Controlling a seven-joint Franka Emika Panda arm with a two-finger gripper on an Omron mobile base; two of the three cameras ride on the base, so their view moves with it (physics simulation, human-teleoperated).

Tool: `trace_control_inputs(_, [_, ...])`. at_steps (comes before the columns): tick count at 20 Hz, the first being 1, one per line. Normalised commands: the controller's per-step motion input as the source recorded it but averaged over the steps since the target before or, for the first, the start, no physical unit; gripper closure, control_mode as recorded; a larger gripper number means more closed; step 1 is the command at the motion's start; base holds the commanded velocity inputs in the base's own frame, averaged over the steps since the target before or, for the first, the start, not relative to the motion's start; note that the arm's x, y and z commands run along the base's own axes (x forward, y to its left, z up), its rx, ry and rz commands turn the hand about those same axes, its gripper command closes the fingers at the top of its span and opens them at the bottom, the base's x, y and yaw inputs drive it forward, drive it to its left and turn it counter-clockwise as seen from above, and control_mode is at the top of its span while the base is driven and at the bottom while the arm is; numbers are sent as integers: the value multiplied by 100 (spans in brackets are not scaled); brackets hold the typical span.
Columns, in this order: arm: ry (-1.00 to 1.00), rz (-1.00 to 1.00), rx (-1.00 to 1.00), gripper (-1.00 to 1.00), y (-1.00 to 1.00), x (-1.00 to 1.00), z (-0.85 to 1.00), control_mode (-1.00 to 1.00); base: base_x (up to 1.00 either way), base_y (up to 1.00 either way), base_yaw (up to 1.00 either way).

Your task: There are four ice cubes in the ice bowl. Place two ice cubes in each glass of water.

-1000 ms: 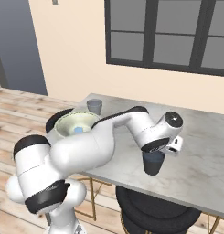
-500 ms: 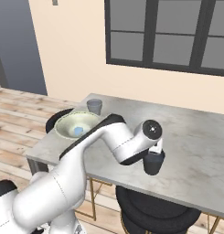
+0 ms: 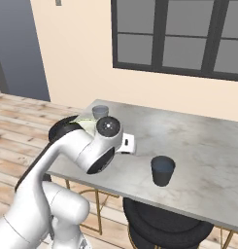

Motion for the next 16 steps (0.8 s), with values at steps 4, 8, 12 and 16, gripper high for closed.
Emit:
trace_control_inputs(4, [0,9,-7,-100,94,0,31,-100,0,0,0])
trace_control_inputs(8, [0,7,-3,-100,89,1,32,-100,0,0,0])
trace_control_inputs(12, [0,3,0,-100,73,14,20,-100,0,0,0])
trace_control_inputs(16, [0,0,0,-100,62,23,7,-100,0,0,0])
